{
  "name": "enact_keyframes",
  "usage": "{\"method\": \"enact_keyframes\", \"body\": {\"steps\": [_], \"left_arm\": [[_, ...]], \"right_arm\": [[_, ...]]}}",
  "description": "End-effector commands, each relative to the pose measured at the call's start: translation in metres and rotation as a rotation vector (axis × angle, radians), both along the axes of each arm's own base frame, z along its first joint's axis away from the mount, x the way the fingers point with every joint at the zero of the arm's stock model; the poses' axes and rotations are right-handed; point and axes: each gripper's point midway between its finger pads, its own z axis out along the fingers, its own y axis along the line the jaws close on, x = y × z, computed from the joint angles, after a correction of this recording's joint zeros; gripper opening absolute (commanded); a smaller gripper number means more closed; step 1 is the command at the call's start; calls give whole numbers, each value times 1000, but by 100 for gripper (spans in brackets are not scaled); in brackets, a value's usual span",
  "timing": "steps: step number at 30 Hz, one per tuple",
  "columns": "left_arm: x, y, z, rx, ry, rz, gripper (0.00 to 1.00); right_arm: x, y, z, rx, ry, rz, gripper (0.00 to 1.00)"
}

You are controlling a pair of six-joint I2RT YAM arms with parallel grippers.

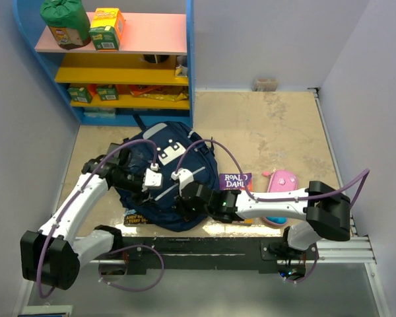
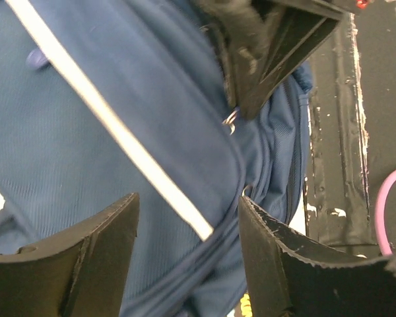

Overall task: Pack the student bag
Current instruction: Zip the student bag at the center of the board.

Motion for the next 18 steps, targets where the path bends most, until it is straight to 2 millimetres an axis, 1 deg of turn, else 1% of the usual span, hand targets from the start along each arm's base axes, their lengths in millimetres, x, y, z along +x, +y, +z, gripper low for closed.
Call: {"method": "enact_keyframes", "body": {"steps": [1, 2, 4, 5, 7, 8, 12, 15, 16, 18], "left_arm": [[-2, -20, 3, -46, -38, -59, 66], [-4, -24, 3, -44, -48, -82, 66], [-7, -26, -1, -32, -43, -89, 67], [-6, -30, -1, -35, -66, -101, 67], [-6, -31, -7, -14, -59, -85, 67], [-5, -35, -7, -17, -81, -95, 67], [-3, -36, -15, 13, -82, -81, 66], [5, -33, -26, 55, -94, -45, 66], [6, -29, -33, 84, -89, -24, 65], [12, -30, -37, 99, -92, 9, 60]], "right_arm": [[8, -1, 18, 84, -5, -75, 0], [10, -2, 20, 94, -10, -88, 0], [13, -1, 28, 140, -10, -111, 0], [16, -2, 30, 153, -9, -122, 0], [18, -1, 33, 183, 0, -132, 0], [17, -1, 33, 191, 9, -129, 0], [19, 5, 35, 205, 16, -122, 0], [19, 6, 36, 205, 18, -115, 0], [19, 6, 36, 206, 19, -116, 0], [19, 5, 35, 199, 19, -113, 0]]}}
